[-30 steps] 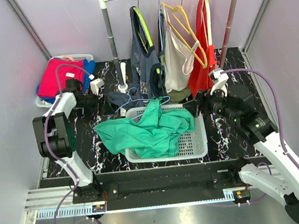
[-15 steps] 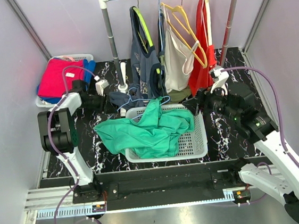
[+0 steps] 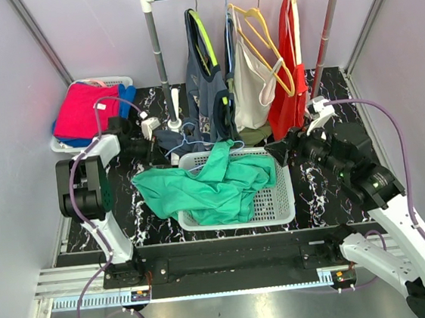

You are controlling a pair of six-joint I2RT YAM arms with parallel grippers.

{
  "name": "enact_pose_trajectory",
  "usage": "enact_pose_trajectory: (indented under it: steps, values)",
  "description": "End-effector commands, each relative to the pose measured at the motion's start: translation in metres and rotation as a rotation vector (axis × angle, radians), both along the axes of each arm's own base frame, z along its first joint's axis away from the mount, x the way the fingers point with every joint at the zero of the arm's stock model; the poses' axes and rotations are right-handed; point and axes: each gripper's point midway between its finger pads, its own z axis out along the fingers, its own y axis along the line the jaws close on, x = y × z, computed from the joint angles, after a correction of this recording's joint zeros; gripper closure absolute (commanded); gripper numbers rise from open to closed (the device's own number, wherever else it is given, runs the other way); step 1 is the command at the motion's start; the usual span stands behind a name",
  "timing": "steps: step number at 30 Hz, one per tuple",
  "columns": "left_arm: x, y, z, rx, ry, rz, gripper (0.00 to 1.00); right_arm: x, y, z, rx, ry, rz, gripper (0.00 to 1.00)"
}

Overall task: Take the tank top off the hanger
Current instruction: Pick up the hanger from the bin.

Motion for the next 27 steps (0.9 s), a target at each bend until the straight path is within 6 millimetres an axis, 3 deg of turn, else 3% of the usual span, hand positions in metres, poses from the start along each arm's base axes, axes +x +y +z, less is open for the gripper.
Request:
enact_pose_trajectory:
  steps: [1,7,9,18,21,22,27]
  values:
    - [0.013,-0.001,0.054,0.000,-0.170,0.002,1.00,-0.004,-0.003,0.016,0.030,-0.036,-0.013,0.31]
    - [0.008,-0.007,0.126,-0.016,-0.331,0.013,1.00,-0.007,-0.005,0.017,0.038,-0.047,-0.018,0.32]
    - [0.002,-0.012,0.140,-0.021,-0.364,-0.001,1.00,-0.009,-0.006,0.017,0.039,-0.048,-0.017,0.32]
    - [-0.073,-0.048,0.209,0.023,-0.583,-0.155,1.00,-0.014,-0.009,0.030,0.030,-0.095,-0.010,0.33]
    - [-0.100,-0.058,0.248,0.029,-0.709,-0.187,1.00,-0.016,-0.010,0.037,0.030,-0.119,-0.002,0.32]
    - [-0.107,-0.059,0.272,0.018,-0.769,-0.187,1.00,-0.017,-0.010,0.039,0.031,-0.126,0.001,0.32]
    - [-0.126,-0.067,0.337,-0.060,-0.809,-0.156,1.00,-0.023,-0.013,0.046,0.052,-0.148,-0.001,0.31]
